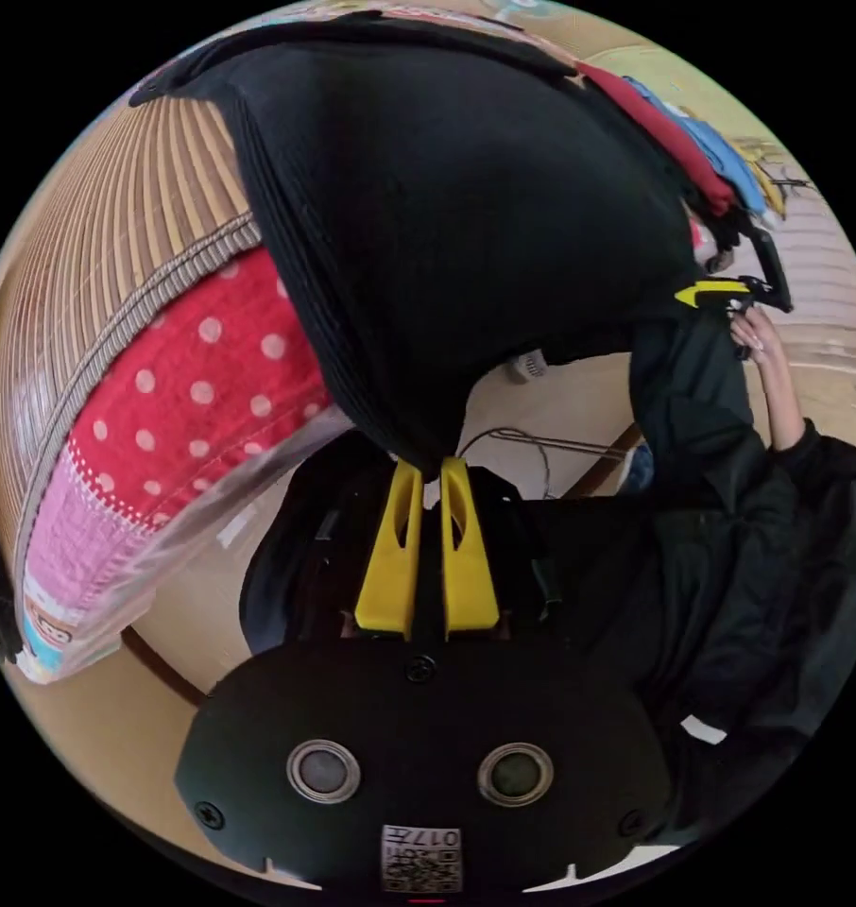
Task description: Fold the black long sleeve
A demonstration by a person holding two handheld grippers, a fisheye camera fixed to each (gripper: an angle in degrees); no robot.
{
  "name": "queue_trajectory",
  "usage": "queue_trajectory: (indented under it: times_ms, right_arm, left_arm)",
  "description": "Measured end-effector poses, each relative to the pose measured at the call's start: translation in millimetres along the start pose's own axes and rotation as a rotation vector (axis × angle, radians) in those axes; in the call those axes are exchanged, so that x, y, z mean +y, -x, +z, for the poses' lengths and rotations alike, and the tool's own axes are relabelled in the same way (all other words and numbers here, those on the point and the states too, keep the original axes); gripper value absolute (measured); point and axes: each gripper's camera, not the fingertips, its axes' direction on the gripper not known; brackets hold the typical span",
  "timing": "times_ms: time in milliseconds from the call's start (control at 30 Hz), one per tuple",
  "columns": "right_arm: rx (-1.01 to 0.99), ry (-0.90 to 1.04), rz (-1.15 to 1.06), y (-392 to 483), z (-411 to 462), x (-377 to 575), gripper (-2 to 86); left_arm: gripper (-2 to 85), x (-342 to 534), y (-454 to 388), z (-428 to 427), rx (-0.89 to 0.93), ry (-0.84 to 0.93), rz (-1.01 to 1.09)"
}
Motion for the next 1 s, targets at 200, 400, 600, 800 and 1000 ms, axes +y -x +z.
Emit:
queue_trajectory:
  times_ms: [200, 400, 600, 800, 1000]
  right_arm:
    - [-0.398, -0.391, -0.155, 13, -124, 81, 2.9]
    - [-0.517, -0.665, -0.289, 47, -197, 69, 2.9]
    - [-0.049, -0.776, -0.127, 70, -210, -102, 4.6]
    - [0.143, -0.718, 0.022, 94, -126, -144, 11.5]
    - [0.352, -0.558, 0.08, 73, -1, -116, 9.3]
  left_arm:
    - [3.3, 121, 1, -113, 0.492, -0.643, 0.15]
    - [3.8, 152, 43, -170, 0.837, -1.092, 0.135]
    - [6.7, 46, 138, -196, 0.821, -1.15, -0.237]
    - [12.2, 48, 113, -195, 0.287, -1.049, -0.382]
    - [12.6, 50, 96, -111, -0.147, -0.681, -0.518]
